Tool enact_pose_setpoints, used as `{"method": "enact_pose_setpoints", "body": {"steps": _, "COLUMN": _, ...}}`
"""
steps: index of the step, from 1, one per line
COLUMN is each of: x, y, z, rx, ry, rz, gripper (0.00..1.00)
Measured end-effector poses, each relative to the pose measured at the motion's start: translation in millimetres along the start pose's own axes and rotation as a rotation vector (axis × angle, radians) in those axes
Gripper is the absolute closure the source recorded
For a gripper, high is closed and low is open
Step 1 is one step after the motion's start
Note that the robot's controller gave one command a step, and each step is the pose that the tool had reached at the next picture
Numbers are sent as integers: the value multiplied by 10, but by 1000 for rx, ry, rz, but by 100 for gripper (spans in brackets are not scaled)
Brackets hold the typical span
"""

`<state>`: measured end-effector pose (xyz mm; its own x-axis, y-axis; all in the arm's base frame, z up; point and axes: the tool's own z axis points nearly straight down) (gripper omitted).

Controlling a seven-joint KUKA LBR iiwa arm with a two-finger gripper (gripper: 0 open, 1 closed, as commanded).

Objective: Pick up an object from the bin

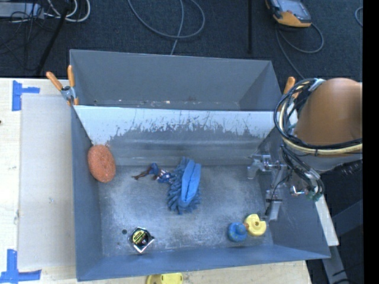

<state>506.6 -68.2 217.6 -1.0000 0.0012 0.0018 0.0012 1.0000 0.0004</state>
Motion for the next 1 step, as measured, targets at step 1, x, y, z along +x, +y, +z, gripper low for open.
{"method": "enact_pose_setpoints", "body": {"steps": 1, "x": 72, "y": 8, "z": 421, "rx": 1, "ry": -9, "rz": -38, "gripper": 0}}
